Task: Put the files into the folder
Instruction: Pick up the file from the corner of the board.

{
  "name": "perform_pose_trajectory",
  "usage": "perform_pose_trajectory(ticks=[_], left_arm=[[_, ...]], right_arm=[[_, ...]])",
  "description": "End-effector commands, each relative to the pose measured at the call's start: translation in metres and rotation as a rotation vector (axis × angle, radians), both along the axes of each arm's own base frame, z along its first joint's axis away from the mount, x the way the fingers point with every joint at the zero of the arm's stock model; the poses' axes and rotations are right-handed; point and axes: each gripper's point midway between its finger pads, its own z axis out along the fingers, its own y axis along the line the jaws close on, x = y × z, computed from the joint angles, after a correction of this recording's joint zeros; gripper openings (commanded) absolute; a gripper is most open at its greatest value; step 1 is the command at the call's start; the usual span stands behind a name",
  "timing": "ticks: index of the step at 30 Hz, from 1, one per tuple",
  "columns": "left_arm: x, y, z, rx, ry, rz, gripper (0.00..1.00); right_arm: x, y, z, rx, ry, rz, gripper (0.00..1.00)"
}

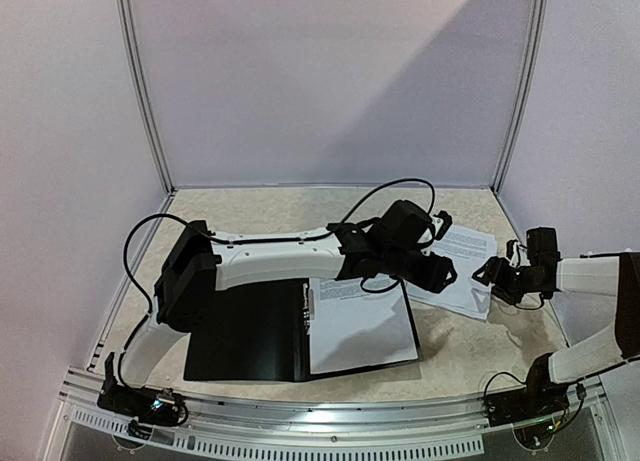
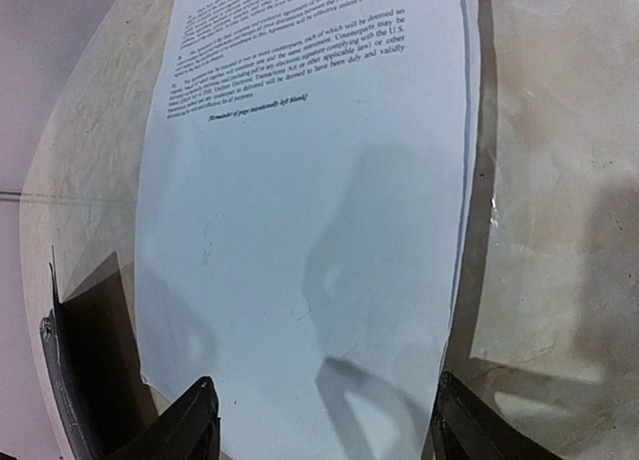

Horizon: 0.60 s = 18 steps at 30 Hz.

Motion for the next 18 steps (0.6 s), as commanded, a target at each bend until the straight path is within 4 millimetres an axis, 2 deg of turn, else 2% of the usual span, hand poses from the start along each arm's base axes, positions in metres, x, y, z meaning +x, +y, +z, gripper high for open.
perform_pose_trajectory(ticks=[1,11,18], left_arm=[[-0.011,0.0,-0.004,0.024,-0.011,-0.019,0.64],[-0.011,0.001,-0.009,0.035,-0.015,-0.021,0.64],[-0.009,-0.003,-0.018,0.042,-0.006,-0.019,0.64]], right_arm=[[0.006,0.004,0.014,0.031,-0.052,-0.004,0.72],[0.012,0.009,0.022,0.08,-0.063,-0.006,0.71],[0.019,0.017,0.044,0.143,-0.124,0.001,0.71]])
